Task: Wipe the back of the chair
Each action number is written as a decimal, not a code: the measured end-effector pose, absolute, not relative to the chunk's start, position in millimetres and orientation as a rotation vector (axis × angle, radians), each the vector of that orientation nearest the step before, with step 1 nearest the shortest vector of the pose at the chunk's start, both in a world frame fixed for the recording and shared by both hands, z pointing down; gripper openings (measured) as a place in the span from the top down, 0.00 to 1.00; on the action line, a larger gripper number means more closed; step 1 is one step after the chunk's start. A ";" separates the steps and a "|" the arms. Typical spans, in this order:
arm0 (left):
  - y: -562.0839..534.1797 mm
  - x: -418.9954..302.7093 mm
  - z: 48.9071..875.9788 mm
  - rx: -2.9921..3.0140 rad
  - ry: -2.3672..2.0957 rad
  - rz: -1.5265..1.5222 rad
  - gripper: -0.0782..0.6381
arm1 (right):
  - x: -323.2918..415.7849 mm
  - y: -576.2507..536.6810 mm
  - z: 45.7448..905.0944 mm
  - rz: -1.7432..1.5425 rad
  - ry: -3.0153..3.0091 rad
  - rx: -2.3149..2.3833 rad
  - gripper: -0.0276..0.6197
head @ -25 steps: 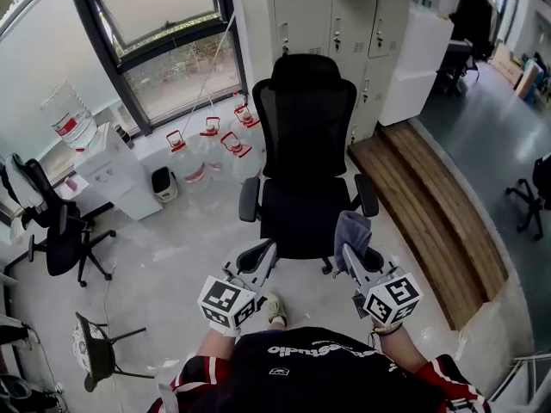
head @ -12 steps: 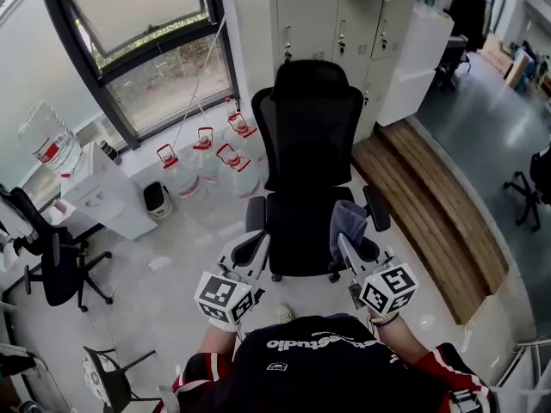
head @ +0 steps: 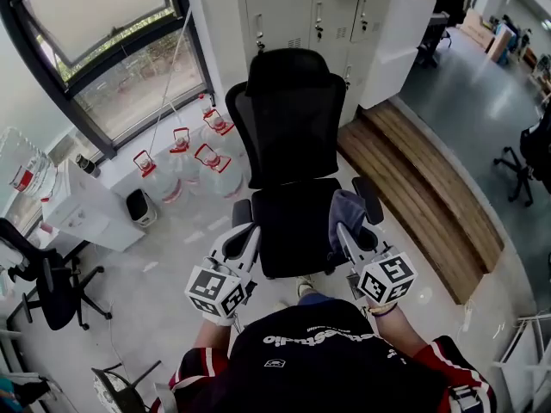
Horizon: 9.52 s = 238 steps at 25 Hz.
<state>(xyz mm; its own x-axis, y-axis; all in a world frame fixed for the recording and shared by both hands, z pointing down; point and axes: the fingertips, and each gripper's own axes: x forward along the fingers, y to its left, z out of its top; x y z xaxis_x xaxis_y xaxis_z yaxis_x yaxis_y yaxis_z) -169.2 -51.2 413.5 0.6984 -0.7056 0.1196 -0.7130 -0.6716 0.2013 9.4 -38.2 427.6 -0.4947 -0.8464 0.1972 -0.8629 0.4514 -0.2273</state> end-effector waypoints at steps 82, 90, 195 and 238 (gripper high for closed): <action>-500.5 -159.5 479.0 2.591 -1.325 0.044 0.86 | 116.4 -679.1 668.6 0.288 -2.149 1.805 0.87; -494.9 -211.4 474.5 2.568 -1.385 0.051 0.86 | 26.0 -680.5 669.1 0.319 -2.241 1.731 0.87; -447.8 -139.5 518.8 2.486 -1.356 0.076 0.86 | 127.5 -624.9 779.5 0.379 -2.147 1.593 0.87; -438.4 -334.9 498.3 2.419 -1.475 -0.031 0.86 | -264.3 -546.8 757.6 0.279 -2.475 1.022 0.87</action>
